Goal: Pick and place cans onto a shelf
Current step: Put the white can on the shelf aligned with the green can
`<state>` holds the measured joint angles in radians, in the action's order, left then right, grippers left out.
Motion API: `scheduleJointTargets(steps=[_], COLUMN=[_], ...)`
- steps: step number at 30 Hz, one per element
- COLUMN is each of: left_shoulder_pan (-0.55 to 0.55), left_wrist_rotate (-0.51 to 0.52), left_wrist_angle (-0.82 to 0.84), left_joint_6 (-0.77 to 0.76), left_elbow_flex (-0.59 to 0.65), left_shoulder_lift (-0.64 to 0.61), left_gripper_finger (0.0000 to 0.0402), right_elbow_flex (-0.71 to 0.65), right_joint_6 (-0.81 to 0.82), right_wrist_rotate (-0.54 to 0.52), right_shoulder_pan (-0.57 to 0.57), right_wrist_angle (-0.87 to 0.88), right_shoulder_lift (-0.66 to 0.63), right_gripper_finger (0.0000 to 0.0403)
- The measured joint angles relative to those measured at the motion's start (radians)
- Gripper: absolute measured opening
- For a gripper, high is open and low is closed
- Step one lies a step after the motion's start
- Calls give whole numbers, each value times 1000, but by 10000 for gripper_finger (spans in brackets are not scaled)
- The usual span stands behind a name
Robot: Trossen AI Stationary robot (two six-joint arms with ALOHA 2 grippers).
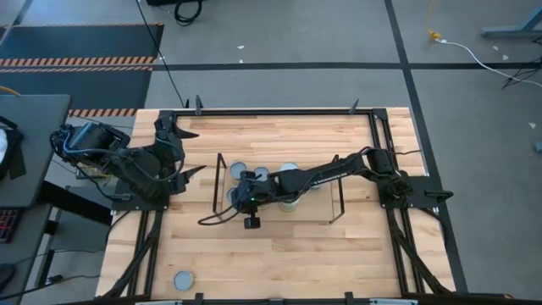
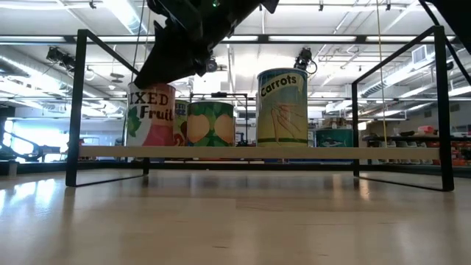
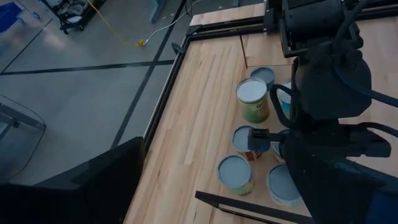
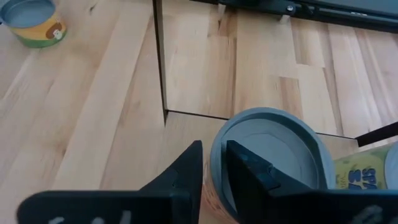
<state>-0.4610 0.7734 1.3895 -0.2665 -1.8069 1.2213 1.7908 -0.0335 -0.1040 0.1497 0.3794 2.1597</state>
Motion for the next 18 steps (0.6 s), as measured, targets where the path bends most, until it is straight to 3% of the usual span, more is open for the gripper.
scheduleJointTargets(steps=[18], left_shoulder_pan=[-11], left_wrist_rotate=[-75], left_wrist_angle=[25], left_joint_6=[-45], left_elbow_flex=[0], left_shoulder_lift=[0], left_gripper_finger=[387], right_elbow_flex=[0], right_joint_6=[16], right_wrist_rotate=[-11], right_shoulder_pan=[10], right_wrist_angle=[31], right_shoulder_lift=[-3], right_gripper_finger=[90])
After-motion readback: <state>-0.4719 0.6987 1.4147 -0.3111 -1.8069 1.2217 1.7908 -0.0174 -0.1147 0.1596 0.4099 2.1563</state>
